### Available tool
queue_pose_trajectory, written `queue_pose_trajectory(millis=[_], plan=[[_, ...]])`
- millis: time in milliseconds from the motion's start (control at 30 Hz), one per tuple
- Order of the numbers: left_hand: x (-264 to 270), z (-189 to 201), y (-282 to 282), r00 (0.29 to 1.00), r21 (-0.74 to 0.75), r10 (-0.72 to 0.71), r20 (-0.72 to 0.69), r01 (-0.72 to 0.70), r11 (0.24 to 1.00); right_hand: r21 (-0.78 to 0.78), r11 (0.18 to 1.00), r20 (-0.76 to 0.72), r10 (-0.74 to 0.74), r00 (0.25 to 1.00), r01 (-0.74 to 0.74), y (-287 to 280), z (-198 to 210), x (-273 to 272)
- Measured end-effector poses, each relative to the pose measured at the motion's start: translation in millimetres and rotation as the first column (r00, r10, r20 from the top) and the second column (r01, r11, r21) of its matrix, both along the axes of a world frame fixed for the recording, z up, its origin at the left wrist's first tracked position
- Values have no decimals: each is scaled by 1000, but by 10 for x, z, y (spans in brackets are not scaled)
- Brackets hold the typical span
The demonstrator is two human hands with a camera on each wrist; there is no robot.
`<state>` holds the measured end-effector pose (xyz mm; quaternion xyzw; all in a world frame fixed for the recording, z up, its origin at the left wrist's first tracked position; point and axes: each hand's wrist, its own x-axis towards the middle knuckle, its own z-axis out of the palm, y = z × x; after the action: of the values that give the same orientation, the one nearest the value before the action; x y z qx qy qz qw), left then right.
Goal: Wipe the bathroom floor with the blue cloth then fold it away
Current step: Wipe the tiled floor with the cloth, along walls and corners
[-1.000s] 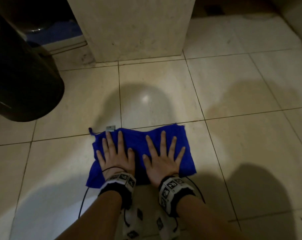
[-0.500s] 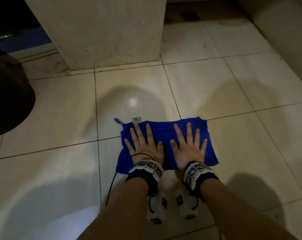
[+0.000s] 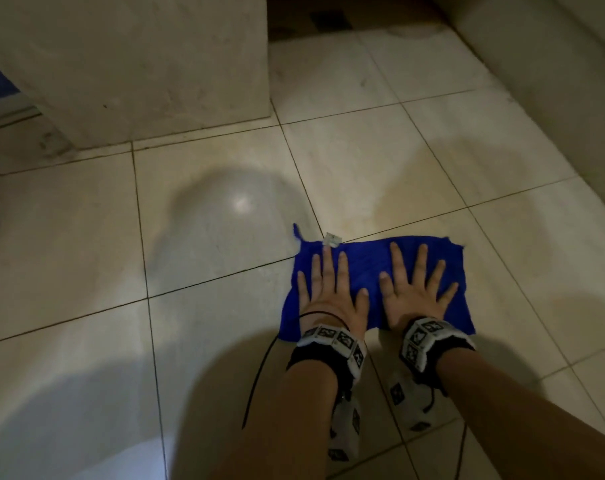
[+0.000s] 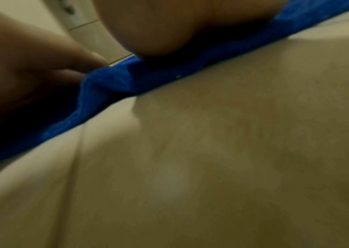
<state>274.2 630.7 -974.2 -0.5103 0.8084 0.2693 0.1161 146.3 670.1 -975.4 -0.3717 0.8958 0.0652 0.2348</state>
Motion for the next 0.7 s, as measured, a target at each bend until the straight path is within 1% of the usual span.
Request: queue_pose_trajectory(millis=[100, 167, 267, 333, 400, 433, 500, 533, 600, 700], plan=[[246, -18, -47, 991, -27, 128, 21, -128, 991, -11, 997, -1, 82, 997, -82, -14, 29, 276], [506, -37, -87, 972, -39, 234, 20, -233, 972, -33, 988, 7, 148, 989, -148, -31, 25, 550], [983, -84, -145, 931, -123, 364, 26, -358, 925, -100, 960, 18, 263, 965, -260, -63, -26, 1043], [1304, -113, -178, 894, -152, 447, 23, -439, 886, -155, 932, 43, 336, 941, -326, -80, -75, 1419], [1600, -117, -202, 851, -180, 525, 8, -515, 838, -199, 915, 36, 365, 930, -352, -93, -77, 1767], [1732, -111, -207, 832, -198, 554, 2, -543, 816, -212, 908, 55, 380, 924, -361, -94, -95, 1924], [1944, -107, -194, 805, -220, 593, 0, -578, 786, -218, 888, 19, 418, 908, -404, -85, -137, 2159], [2017, -110, -175, 798, -225, 603, 4, -587, 778, -226, 885, 30, 424, 905, -407, -74, -144, 2235], [2090, -112, -124, 791, -224, 611, 15, -593, 773, -232, 885, 57, 428, 902, -405, -58, -108, 2304], [2052, -115, -69, 784, -210, 621, 21, -604, 769, -232, 881, 97, 443, 891, -412, -32, -112, 2260]])
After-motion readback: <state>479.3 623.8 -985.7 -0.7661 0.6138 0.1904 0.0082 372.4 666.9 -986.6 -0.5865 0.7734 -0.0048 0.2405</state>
